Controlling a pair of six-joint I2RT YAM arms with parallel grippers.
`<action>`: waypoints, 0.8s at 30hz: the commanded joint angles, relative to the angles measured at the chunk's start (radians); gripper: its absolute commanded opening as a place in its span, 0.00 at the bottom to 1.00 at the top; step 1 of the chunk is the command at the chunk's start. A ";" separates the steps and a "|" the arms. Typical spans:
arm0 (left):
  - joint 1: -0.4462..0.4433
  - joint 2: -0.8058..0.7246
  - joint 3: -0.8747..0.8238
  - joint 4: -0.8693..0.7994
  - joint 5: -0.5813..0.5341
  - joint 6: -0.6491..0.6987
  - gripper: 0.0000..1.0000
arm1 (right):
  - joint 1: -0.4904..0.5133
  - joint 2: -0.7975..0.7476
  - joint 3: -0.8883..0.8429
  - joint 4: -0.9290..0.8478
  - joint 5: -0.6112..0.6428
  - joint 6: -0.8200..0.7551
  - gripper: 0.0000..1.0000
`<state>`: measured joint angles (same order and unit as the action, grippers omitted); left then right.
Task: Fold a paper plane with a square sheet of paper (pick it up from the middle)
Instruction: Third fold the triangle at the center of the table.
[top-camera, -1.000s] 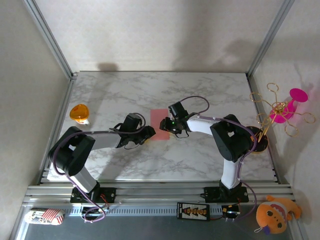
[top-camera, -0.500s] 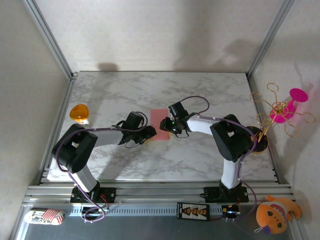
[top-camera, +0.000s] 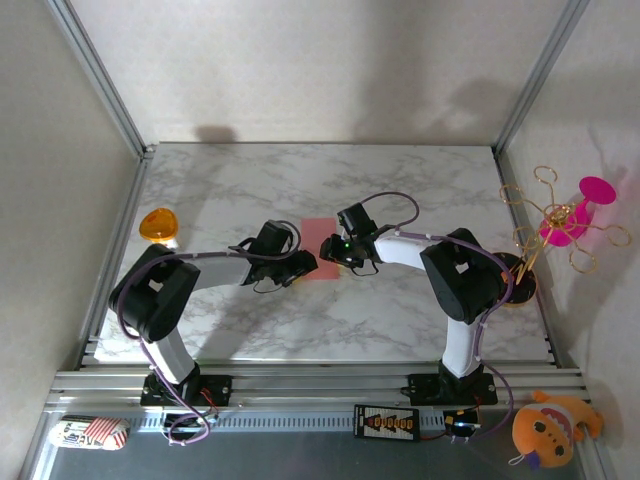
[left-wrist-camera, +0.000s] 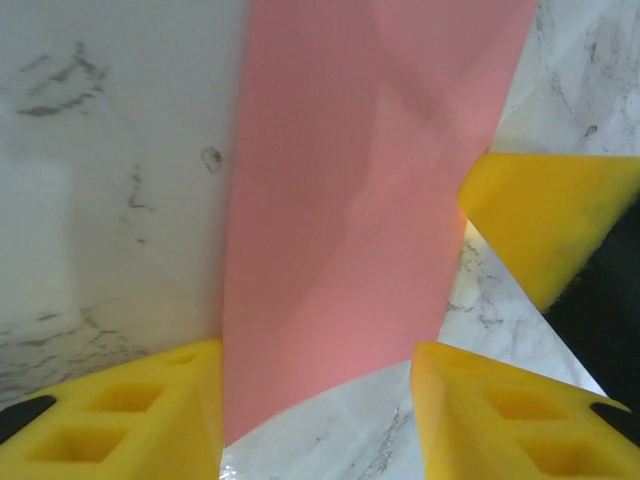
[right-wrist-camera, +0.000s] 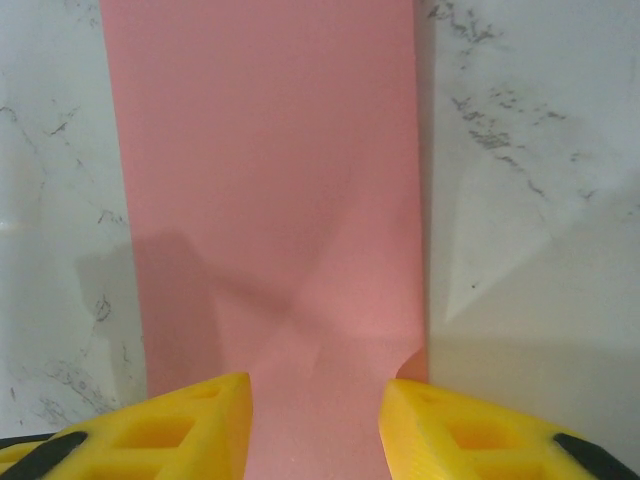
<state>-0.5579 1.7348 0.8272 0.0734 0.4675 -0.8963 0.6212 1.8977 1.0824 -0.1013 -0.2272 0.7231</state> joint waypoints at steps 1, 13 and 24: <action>-0.011 0.005 0.021 0.009 0.027 0.023 0.50 | -0.006 0.064 -0.029 -0.083 0.018 0.009 0.41; 0.024 0.014 0.018 0.059 0.003 -0.009 0.47 | -0.009 0.063 -0.038 -0.077 0.013 0.006 0.40; 0.065 0.065 0.031 0.157 0.045 -0.061 0.30 | -0.010 0.057 -0.048 -0.070 0.012 0.004 0.39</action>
<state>-0.5007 1.7718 0.8314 0.1944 0.4847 -0.9432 0.6147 1.8984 1.0775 -0.0963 -0.2363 0.7227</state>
